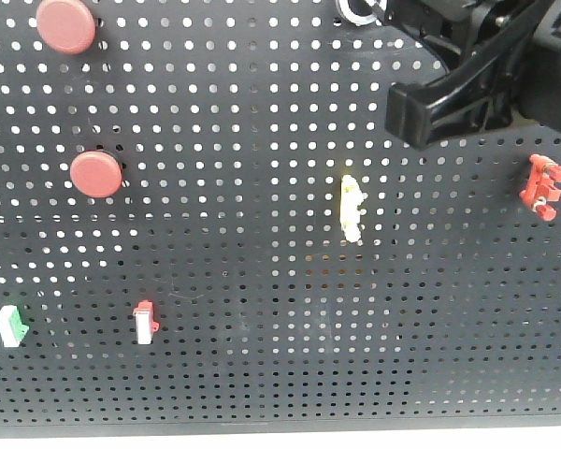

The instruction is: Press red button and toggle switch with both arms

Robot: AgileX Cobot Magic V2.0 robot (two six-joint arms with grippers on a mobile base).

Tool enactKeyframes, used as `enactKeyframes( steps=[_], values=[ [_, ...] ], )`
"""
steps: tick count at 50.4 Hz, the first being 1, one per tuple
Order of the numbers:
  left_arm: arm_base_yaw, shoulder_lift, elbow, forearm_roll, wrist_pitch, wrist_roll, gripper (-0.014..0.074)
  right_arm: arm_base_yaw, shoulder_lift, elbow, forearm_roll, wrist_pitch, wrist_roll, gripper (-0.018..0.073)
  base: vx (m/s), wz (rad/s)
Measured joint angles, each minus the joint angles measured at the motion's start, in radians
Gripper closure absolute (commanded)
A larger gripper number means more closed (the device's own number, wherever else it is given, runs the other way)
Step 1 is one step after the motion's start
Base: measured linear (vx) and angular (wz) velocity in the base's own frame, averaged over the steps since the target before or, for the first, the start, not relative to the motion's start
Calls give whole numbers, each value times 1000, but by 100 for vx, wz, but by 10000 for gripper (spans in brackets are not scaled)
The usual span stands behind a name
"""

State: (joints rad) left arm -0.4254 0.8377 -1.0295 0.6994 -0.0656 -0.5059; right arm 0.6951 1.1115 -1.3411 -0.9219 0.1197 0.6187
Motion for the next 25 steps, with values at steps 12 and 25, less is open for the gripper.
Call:
enactKeyframes(
  steps=[12, 25],
  values=[
    [0, 0, 0, 0, 0, 0, 594, 0, 0, 1, 0, 0, 0, 563, 0, 0],
    [17, -26, 30, -47, 78, 117, 594, 0, 0, 1, 0, 0, 0, 563, 0, 0]
  ],
)
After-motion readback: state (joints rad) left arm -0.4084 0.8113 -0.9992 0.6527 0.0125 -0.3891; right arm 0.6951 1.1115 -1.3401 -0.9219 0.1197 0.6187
